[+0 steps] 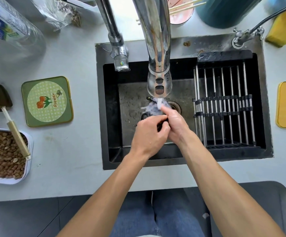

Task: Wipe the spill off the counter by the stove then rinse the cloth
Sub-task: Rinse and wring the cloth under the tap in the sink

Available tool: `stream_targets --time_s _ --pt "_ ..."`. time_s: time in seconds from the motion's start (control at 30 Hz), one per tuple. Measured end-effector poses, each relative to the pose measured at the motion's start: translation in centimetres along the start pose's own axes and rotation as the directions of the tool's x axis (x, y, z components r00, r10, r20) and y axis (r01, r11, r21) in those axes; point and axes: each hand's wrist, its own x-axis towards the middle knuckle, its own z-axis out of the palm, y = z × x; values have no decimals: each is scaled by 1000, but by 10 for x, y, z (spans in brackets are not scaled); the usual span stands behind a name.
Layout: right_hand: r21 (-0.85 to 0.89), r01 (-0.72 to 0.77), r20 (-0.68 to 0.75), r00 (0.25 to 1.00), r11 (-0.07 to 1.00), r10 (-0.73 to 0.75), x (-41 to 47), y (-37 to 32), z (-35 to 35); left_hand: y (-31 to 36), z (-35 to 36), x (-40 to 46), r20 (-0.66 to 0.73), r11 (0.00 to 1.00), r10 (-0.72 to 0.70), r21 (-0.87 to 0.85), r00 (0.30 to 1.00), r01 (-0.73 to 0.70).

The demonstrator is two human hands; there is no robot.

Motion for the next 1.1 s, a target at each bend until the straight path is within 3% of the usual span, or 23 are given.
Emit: stream_targets --time_s 0.1,0.13,0.2,0.3,0.4,0.5,0.6,0.7,0.77,0.83,0.93,1.0,1.1 --pt "45 24 2 1000 999 -24 -2 2 -4 -19 -9 16 -188 965 -246 -139 951 222" --pt "41 30 26 999 999 -31 -3 2 -6 -27 -12 26 -144 926 -360 -175 922 335" --pt "4 51 85 995 999 -51 -5 1 -11 -39 -14 44 111 820 -512 -233 852 523" --pt "-67 84 151 986 994 -73 -6 -3 -17 -49 -12 56 440 686 -453 -383 775 618" --pt "-204 149 149 982 967 -120 -5 -10 -20 -55 -8 58 494 559 -341 -578 800 595" --pt "-394 247 135 968 885 -210 -2 -13 -21 -54 -8 58 444 573 -300 -624 844 532" --pt "-556 303 -11 928 774 -372 8 -11 -22 -48 -10 56 257 663 -366 -602 895 444" --pt "-557 244 -180 898 794 -402 14 -11 -19 -38 -11 52 92 781 -353 -519 931 347" --pt "-474 198 -232 912 858 -339 18 -10 -13 -25 -6 47 19 846 -287 -464 958 263" --pt "-254 85 -267 951 963 -155 17 -6 -6 -8 8 39 -23 905 -211 -381 977 187" --pt "0 55 -138 989 998 -55 14 6 5 12 31 31 -126 953 -213 -244 969 178" --pt "75 57 -136 990 996 -46 8 14 14 10 31 41 -229 950 -288 -194 930 246" --pt "42 14 -170 985 999 -7 2 16 25 -10 16 60 -218 820 -556 -298 802 488"
